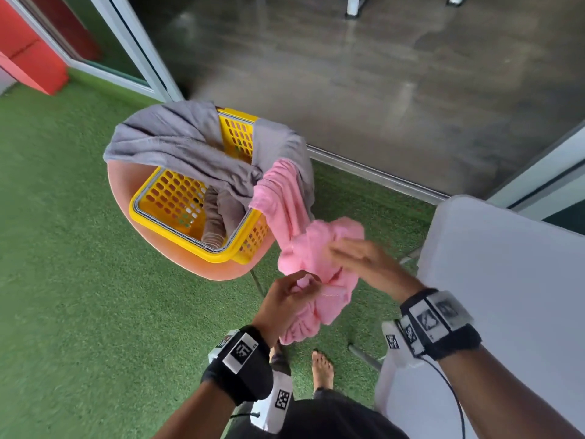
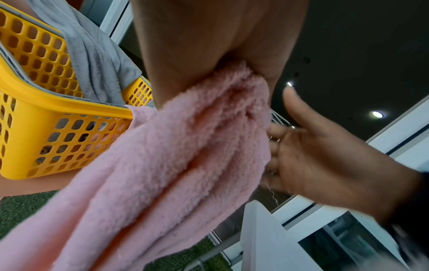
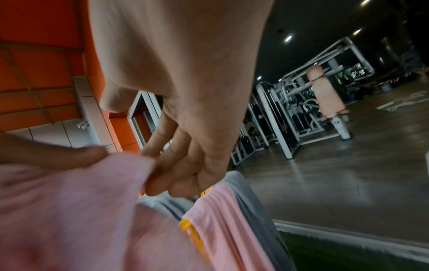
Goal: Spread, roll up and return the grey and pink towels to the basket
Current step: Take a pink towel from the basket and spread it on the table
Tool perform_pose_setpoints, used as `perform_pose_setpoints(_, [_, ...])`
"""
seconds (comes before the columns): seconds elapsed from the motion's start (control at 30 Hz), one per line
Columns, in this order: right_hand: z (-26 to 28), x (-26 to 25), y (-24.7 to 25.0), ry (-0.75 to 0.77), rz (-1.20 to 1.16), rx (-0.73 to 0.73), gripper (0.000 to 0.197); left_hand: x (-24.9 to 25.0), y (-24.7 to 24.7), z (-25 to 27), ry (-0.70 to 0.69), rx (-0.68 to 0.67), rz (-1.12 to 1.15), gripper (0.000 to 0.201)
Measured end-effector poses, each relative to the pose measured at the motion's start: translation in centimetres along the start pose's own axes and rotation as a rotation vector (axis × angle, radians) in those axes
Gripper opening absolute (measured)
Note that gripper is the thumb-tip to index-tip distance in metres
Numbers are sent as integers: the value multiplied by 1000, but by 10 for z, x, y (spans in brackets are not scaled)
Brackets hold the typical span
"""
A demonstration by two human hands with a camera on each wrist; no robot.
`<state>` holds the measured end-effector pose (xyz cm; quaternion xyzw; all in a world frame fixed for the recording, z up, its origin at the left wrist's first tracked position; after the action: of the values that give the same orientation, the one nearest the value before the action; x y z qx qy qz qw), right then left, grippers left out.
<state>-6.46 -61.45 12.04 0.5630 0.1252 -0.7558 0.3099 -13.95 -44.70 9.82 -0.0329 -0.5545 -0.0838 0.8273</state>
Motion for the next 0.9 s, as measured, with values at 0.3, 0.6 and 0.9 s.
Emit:
perform_pose_setpoints(0.3, [33, 50, -41, -41, 46, -77, 25, -15, -8, 2, 41, -60, -20, 26])
perform_pose_setpoints(0.6, [7, 4, 9, -30, 33, 306, 31, 18, -10, -47, 56, -25, -6, 34])
perform_pose_setpoints(0.9, [-34, -64, 223, 0, 92, 770, 14, 73, 19, -117, 42, 86, -311, 69])
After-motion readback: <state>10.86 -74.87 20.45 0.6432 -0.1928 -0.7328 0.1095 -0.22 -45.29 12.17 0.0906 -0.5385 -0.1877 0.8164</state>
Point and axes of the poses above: each hand's wrist, its own z-axis away from the middle knuckle, its own y-axis out of the back of the hand, x = y × z, the point moved 4 cm from there along -z, towards the middle knuckle, and after that the axes turned 1 degree about y, right-handed, at the moved point
